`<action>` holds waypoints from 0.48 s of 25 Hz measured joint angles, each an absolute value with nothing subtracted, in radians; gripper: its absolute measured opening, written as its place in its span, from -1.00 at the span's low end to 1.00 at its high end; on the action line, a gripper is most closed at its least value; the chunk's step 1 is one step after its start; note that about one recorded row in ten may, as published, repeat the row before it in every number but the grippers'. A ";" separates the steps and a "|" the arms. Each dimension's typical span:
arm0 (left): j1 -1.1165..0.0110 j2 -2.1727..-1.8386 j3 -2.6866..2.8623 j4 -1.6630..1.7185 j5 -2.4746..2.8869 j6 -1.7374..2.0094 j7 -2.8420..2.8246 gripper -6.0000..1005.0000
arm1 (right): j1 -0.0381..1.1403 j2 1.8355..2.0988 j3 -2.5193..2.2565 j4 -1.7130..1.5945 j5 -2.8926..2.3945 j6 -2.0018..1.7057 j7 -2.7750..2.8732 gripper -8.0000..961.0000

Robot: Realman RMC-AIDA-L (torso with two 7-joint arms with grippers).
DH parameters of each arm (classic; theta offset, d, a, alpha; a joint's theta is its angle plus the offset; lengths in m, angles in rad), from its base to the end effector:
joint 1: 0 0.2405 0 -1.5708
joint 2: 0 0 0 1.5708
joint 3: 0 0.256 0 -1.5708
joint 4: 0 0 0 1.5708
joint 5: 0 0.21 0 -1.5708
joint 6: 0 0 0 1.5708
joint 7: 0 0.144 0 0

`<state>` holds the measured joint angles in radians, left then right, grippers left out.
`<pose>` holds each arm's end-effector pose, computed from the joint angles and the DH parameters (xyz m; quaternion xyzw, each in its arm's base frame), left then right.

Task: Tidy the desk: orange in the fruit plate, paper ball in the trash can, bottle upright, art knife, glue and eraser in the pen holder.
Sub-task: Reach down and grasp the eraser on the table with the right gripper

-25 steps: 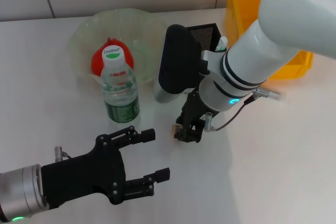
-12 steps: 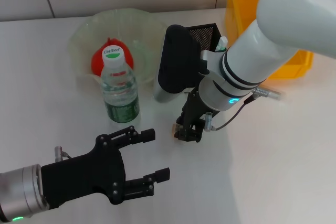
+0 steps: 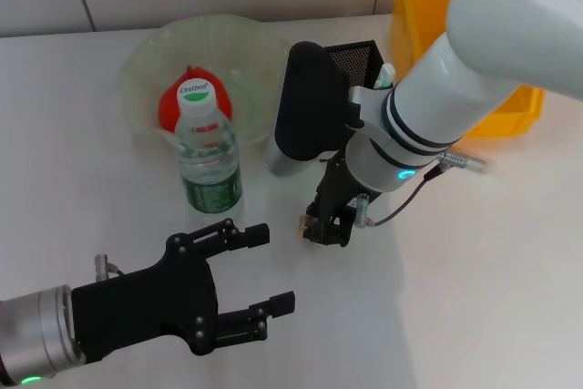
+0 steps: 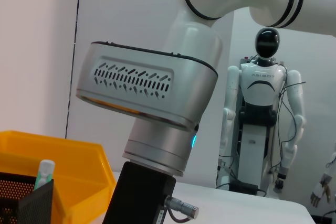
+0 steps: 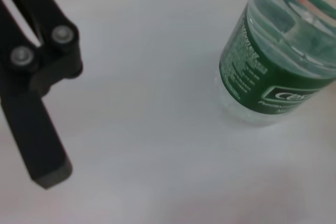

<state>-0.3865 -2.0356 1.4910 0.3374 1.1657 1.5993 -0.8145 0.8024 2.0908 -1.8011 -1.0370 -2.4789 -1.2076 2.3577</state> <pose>-0.2569 0.2469 -0.0621 -0.9238 -0.0877 -0.3654 0.0733 0.1423 0.3594 -0.1019 -0.9658 0.0771 -0.2225 0.1090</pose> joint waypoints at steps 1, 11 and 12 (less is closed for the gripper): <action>-0.386 -2.036 1.491 0.337 1.166 1.599 -0.815 0.56 | 0.802 2.091 -1.800 -1.038 -2.477 -1.208 2.358 -0.45; -0.387 -2.036 1.491 0.337 1.166 1.600 -0.815 0.56 | 0.797 2.091 -1.795 -1.046 -2.474 -1.210 2.358 -0.50; -0.386 -2.036 1.491 0.337 1.166 1.600 -0.815 0.56 | 0.797 2.091 -1.795 -1.046 -2.474 -1.210 2.358 -0.50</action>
